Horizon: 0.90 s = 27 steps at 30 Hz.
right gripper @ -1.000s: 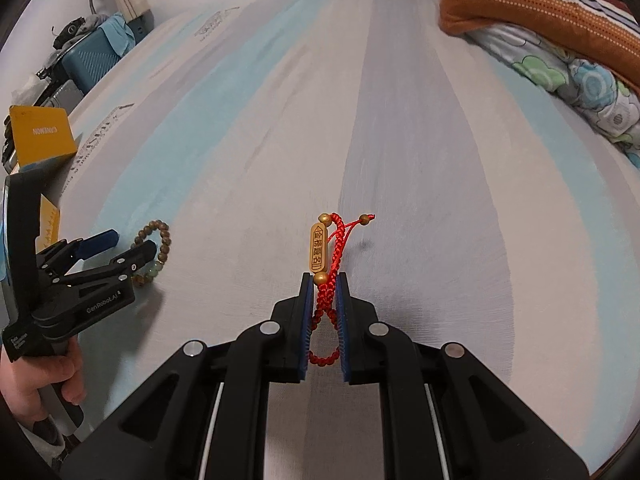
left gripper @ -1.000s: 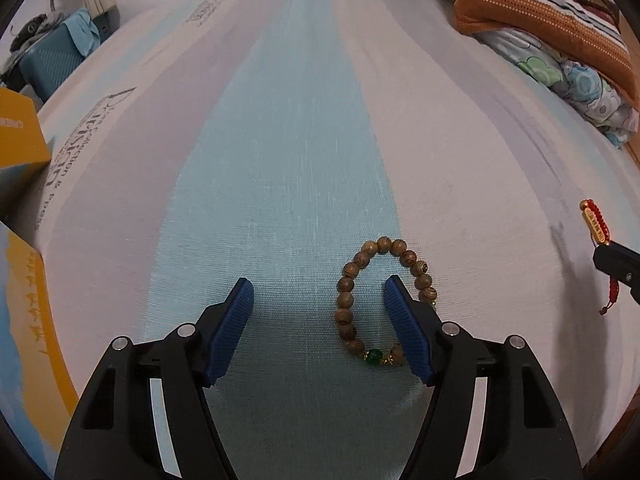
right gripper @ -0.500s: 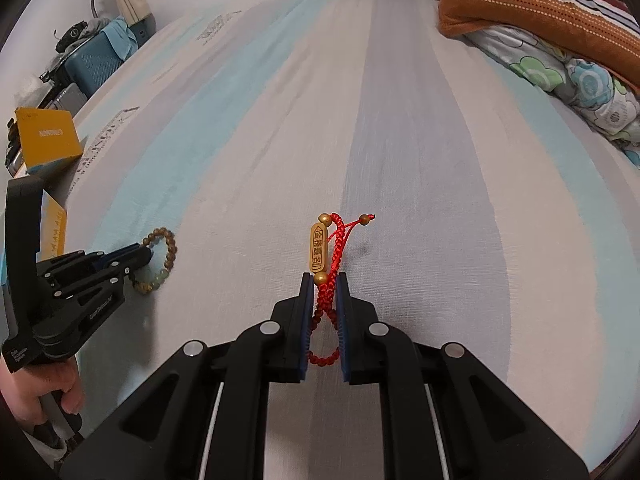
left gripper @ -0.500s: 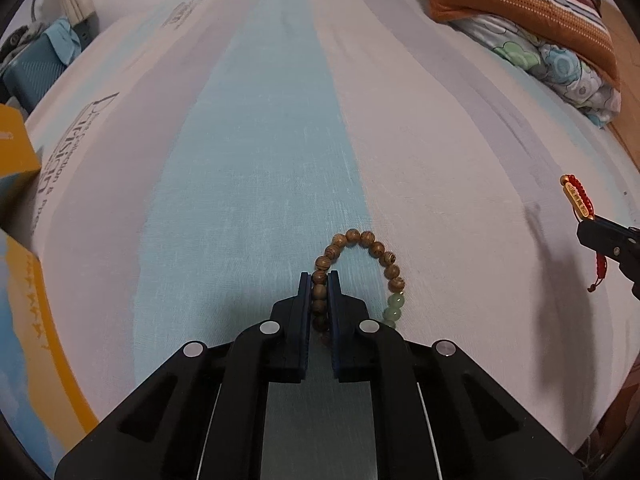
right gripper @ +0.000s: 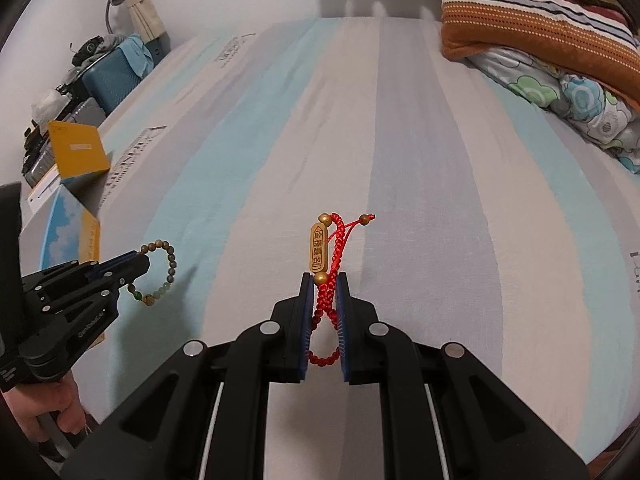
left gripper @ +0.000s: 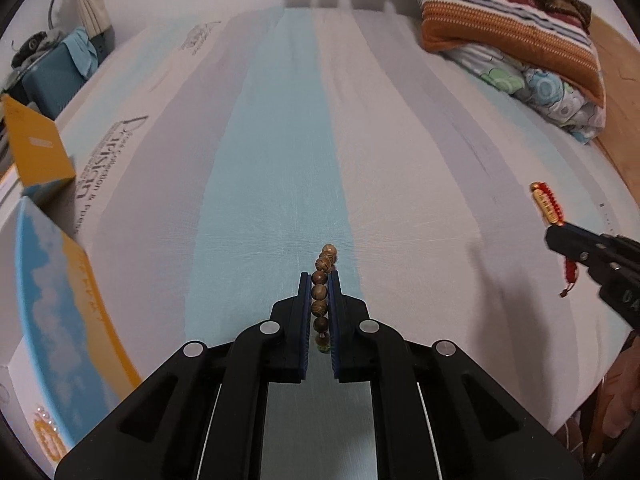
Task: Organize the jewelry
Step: 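Carry the brown wooden and red cord bracelets over the white box with both tools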
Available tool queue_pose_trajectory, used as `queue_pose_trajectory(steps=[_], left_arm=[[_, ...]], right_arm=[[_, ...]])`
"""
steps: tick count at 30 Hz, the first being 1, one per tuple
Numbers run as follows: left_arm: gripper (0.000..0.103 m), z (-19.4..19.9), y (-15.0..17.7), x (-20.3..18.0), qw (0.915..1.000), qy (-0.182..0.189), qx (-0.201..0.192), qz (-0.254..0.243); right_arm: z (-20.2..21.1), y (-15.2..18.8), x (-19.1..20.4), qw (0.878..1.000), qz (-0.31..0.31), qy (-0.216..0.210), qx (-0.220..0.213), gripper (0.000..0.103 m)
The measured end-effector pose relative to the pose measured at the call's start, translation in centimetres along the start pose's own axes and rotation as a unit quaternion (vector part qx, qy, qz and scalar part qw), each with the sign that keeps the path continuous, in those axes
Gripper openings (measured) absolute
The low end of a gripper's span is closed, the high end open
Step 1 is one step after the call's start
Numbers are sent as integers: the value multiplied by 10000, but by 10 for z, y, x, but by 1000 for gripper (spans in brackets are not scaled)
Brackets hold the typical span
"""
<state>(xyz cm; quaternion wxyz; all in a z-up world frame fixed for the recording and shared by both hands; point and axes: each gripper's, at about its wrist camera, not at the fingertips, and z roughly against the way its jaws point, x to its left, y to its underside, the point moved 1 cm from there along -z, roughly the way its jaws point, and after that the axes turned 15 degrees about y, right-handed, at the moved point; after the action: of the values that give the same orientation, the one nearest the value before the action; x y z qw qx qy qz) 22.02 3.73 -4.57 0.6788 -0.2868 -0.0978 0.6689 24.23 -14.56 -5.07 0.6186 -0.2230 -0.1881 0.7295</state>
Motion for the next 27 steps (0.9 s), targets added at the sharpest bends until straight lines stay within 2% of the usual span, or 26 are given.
queue_pose_trajectory(steps=[11, 15, 24, 27], left_arm=[[7, 81, 16, -1, 9985, -9, -534, 127], [7, 117, 26, 1, 9967, -124, -787, 124], [7, 196, 48, 38, 9908, -187, -1242, 496], [7, 219, 56, 57, 9877, -313, -1380, 658]], right_arm=[[63, 3, 36, 9990, 174, -228, -344, 11], [89, 6, 59, 9977, 238, -356, -522, 11], [133, 6, 118, 9936, 485, -660, -776, 11], [146, 2, 143, 9915, 644, -758, -834, 11]])
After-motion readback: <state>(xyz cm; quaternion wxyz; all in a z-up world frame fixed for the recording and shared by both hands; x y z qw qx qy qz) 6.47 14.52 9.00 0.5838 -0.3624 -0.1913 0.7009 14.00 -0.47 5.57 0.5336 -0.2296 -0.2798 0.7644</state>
